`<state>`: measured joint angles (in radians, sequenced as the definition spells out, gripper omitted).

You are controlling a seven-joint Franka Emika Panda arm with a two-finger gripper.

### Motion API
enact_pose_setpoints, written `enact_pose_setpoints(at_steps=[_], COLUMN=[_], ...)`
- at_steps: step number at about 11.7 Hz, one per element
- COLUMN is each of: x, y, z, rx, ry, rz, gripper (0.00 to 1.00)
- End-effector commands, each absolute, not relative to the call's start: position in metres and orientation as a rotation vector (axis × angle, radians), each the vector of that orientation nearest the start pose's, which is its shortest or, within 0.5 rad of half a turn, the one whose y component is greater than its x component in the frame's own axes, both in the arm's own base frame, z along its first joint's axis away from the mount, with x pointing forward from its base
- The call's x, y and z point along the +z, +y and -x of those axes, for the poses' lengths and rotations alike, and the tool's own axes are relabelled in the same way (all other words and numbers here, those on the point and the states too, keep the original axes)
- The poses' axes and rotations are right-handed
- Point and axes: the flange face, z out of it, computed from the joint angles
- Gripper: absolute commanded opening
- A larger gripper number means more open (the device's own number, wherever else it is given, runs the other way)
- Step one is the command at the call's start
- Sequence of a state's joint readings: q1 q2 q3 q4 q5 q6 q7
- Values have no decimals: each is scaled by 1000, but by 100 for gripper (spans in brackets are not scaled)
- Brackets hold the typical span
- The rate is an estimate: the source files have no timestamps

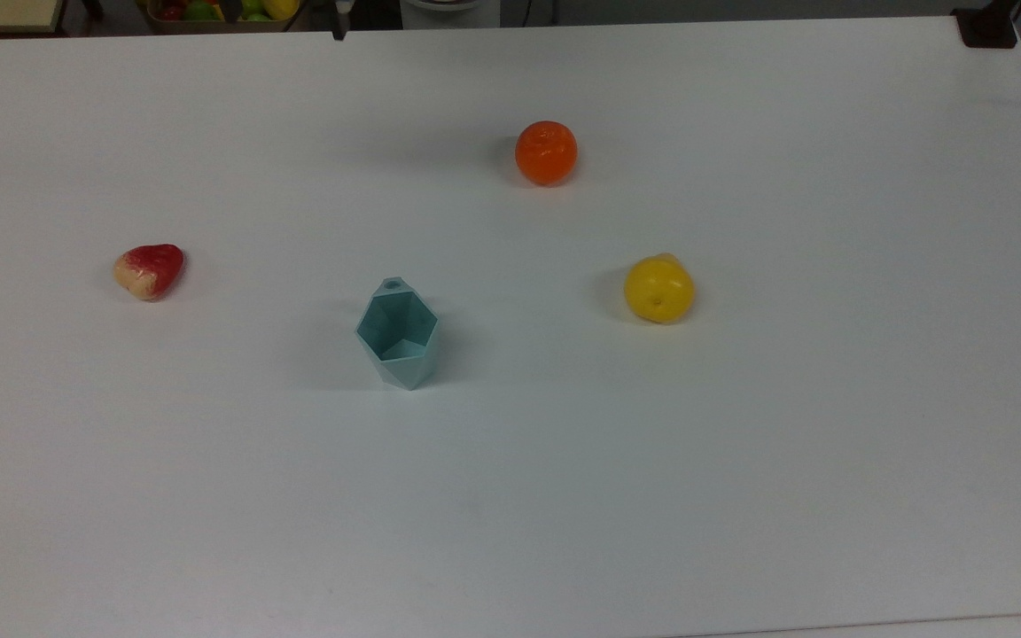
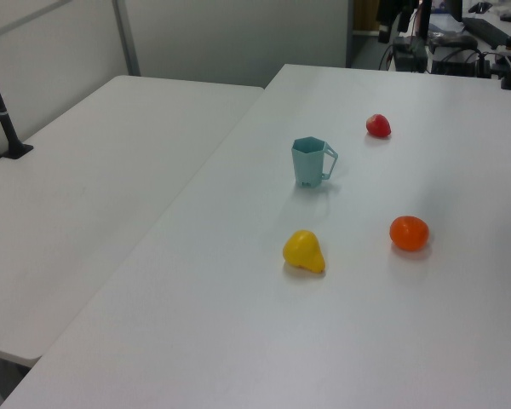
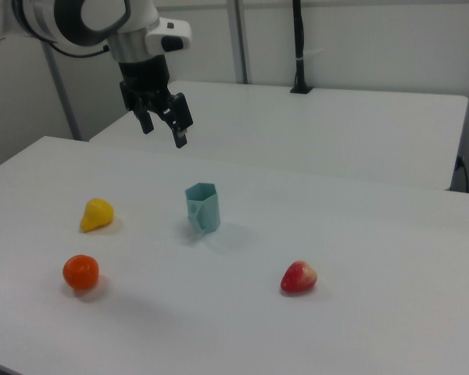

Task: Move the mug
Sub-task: 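Move the open gripper toward the teal mug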

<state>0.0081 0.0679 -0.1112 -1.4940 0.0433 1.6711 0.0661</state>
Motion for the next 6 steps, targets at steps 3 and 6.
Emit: enact_pose_setpoints(at_steps=[3,6], x=[603,586], y=[-23,-12], z=[-608,-612], rx=[-216,-234], ry=[290,256], rz=[3074,3075], gripper=[100,100])
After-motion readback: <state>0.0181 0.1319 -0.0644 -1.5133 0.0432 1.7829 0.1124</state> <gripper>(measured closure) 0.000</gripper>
